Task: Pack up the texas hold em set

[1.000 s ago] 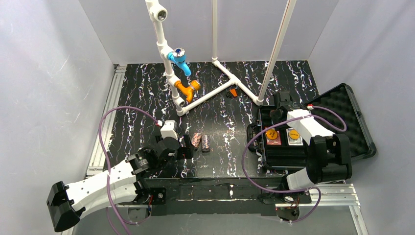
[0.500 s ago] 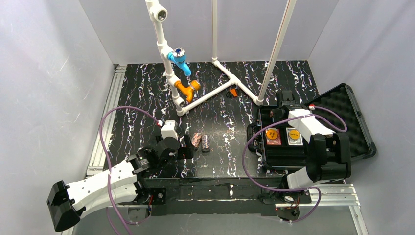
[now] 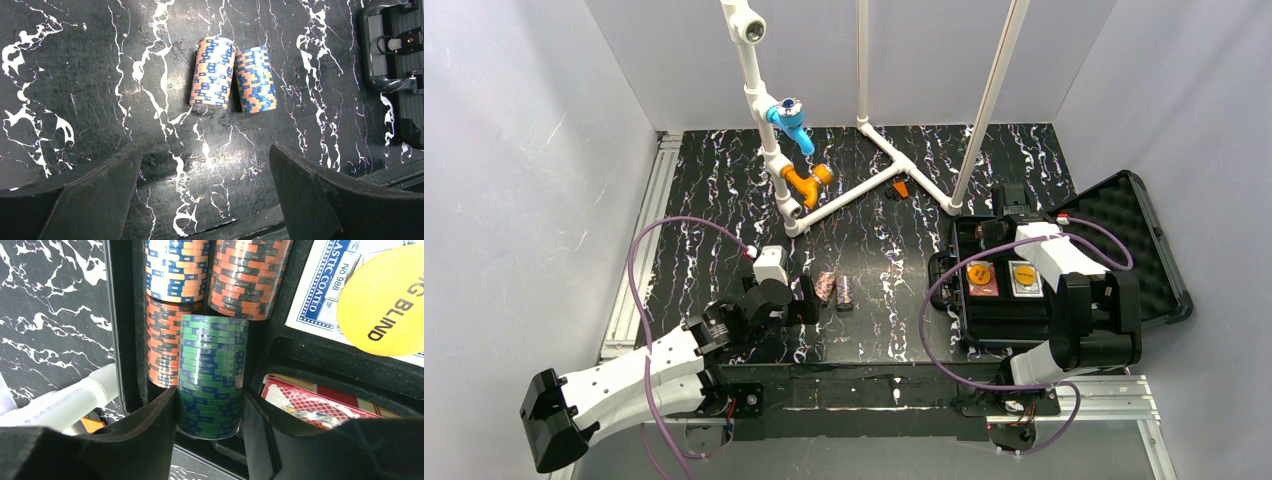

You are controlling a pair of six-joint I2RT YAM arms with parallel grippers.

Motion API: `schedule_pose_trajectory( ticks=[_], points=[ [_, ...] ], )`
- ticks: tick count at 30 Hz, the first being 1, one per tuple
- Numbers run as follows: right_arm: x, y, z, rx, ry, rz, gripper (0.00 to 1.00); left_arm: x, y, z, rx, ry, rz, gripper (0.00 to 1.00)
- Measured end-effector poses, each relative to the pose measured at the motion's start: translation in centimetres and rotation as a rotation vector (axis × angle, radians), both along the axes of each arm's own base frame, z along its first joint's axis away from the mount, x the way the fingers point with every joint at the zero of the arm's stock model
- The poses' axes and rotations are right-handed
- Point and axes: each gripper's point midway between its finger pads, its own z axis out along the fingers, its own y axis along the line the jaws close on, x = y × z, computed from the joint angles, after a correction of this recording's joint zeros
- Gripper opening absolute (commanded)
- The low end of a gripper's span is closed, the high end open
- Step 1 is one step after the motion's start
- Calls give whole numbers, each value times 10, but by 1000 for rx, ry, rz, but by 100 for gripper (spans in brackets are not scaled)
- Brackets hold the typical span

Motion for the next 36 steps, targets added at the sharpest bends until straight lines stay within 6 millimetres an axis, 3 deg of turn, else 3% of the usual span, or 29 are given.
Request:
schedule_pose_trajectory(
  ticks=[6, 15, 23, 28, 36],
  points=[
    [2, -7, 1, -2, -9, -19, 73, 0, 0, 0, 1, 1, 0, 98],
    [7, -12, 3, 9, -27, -30, 76, 0, 0, -2, 5, 6, 0, 98],
    [6, -21, 5, -24, -11, 7, 87, -1, 1, -5, 11, 21, 11, 98],
    [12, -25, 22, -79, -18, 97, 96, -2, 4, -8, 29, 41, 21, 98],
    [14, -17, 58, -140, -98, 338, 98, 4, -5, 0, 101, 90, 21, 98]
  ],
)
